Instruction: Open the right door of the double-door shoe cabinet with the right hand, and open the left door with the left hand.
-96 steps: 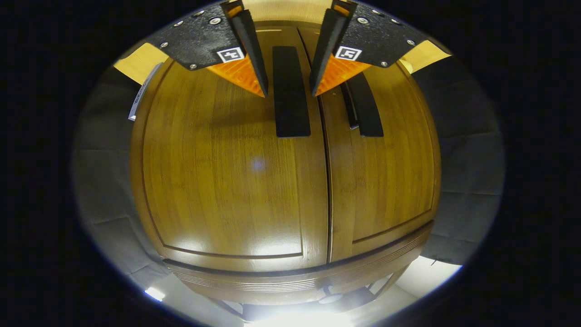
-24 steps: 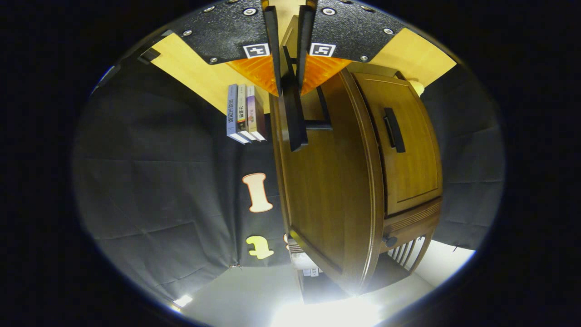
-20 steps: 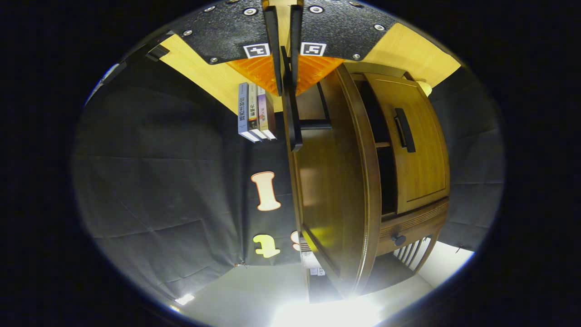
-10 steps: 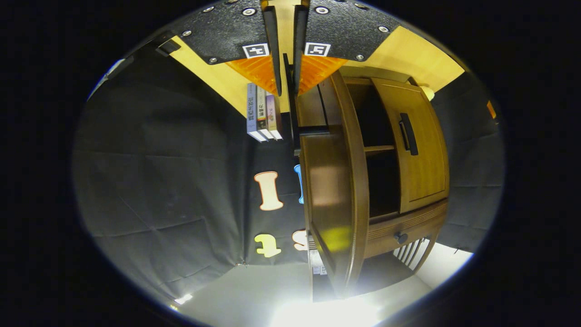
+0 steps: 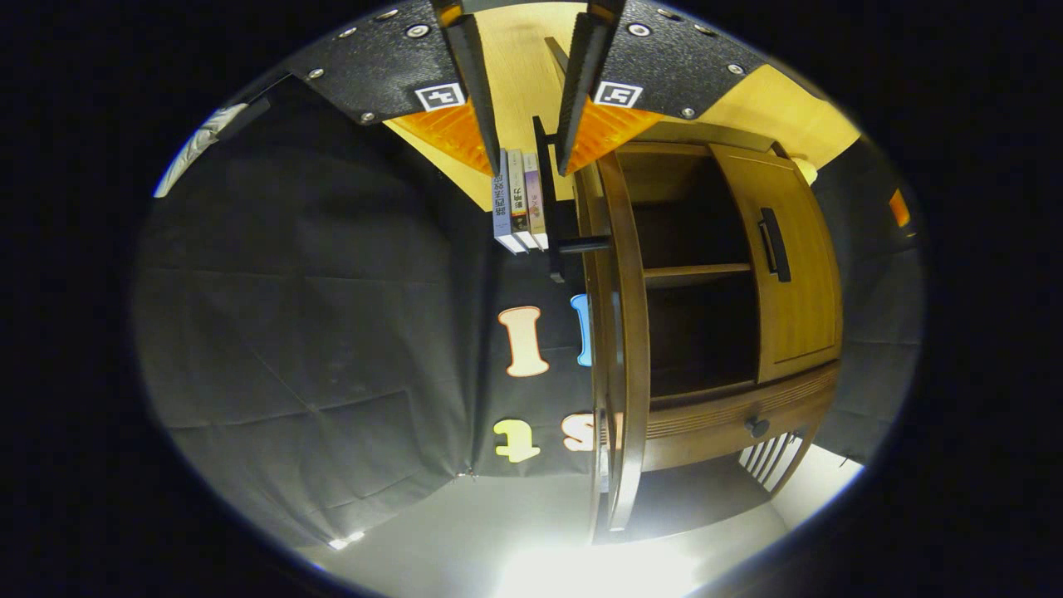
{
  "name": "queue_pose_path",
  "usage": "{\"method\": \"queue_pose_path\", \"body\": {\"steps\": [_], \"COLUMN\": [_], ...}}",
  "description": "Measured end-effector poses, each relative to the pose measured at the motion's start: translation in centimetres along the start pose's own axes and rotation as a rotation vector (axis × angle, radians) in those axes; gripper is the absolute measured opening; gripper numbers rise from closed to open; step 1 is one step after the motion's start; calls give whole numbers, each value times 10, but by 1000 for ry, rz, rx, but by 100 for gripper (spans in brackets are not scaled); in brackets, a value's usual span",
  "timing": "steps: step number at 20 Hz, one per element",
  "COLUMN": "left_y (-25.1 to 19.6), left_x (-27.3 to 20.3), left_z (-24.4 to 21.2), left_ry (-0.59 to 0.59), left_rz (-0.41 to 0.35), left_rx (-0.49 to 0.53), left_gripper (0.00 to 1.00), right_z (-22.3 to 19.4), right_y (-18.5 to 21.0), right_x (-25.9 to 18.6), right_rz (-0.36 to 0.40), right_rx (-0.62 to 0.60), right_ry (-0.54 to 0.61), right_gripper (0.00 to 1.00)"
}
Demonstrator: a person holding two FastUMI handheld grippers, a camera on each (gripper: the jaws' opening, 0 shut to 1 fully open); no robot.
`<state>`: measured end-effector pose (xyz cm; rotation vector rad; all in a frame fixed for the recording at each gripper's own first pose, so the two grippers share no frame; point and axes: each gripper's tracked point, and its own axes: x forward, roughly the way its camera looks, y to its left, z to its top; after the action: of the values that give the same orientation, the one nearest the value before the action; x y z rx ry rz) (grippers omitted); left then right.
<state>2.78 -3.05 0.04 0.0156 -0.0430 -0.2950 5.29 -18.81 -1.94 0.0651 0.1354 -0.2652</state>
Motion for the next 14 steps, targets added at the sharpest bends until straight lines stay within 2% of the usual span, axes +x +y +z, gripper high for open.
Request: {"method": "queue_pose_path", "body": {"steps": [2,3,7,8,9,14], "left_y": [-1,-3,-4,-4,-4,2], "left_x": [2,3,9,11,12,17], "left_z": [-1,0,1,0,0,-1], "left_ry": [-6,-6,-14,-14,-11,-7], "left_rz": [-12,-18,-24,-23,-19,10], "left_rx": [-3,-9,-13,-14,-14,-16], "left_gripper": [94,94,94,94,94,94], "right_z": [3,6,20,25,29,32], "right_y": [-12,-13,-9,-6,-3,19], "right_x": [-4,-7,-22,-29,-35,-53], "right_rz": [-33,-22,5,12,19,61], "right_rx": [11,21,7,-7,-21,-44], "right_ry": [-7,-7,-41,-58,-72,-111], "right_gripper": [47,48,74,86,90,94]}}
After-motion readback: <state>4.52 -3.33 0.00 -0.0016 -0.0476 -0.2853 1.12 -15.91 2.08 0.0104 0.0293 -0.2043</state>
